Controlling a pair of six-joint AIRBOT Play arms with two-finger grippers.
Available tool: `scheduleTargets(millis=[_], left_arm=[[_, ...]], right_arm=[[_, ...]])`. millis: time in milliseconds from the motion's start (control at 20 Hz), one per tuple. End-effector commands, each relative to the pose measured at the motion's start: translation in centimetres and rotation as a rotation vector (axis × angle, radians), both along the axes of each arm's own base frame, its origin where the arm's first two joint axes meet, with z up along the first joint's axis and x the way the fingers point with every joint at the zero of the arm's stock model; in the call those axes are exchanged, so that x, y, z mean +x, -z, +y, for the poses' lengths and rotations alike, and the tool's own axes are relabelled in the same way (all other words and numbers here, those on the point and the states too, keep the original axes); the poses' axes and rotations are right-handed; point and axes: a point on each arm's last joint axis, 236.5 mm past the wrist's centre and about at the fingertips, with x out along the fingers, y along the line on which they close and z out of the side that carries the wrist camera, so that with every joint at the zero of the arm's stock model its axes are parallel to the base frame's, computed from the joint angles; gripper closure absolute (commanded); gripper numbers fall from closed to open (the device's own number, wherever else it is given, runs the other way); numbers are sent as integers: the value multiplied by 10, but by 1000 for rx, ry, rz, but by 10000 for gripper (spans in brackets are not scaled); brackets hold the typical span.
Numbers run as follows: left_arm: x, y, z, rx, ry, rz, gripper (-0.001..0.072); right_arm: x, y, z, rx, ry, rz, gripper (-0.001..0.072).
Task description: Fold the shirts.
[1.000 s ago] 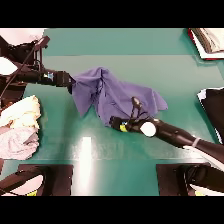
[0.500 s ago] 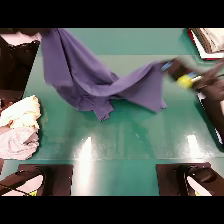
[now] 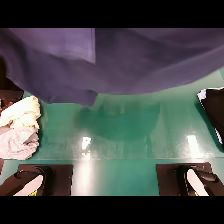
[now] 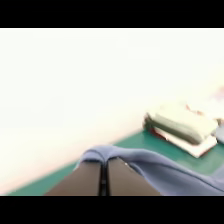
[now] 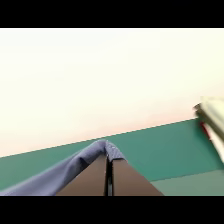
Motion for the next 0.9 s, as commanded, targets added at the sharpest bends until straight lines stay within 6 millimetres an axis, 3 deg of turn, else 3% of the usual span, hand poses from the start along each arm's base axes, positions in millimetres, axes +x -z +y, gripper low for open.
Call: scheduleTargets(millis=[0, 150, 200, 300, 400, 500, 600, 750, 850], left_arm=[[-65, -51, 20, -63, -55, -204, 680], [-90, -66, 26, -90, -66, -266, 681], [-86, -62, 27, -85, -73, -248, 681], [-54, -36, 34, -74, -123, -140, 681], [8, 22, 46, -46, -208, 70, 681], [67, 104, 46, 25, -239, 334, 680], [113, 191, 35, 102, -206, 605, 680], [168, 300, 23, 178, -160, 916, 680], [201, 352, 21, 192, -159, 1023, 679]], right_arm=[[-32, -26, -4, -125, 52, 42, 699], [-27, -29, -4, -139, 38, 86, 699], [-19, -16, -6, -127, 29, 142, 699], [1, 24, -14, -81, 10, 293, 700], [27, 83, -22, -8, -20, 487, 700], [46, 148, -25, 60, -63, 713, 700], [64, 202, -23, 105, -117, 908, 700], [94, 267, -16, 147, -192, 1123, 700], [122, 296, -12, 148, -215, 1164, 700]])
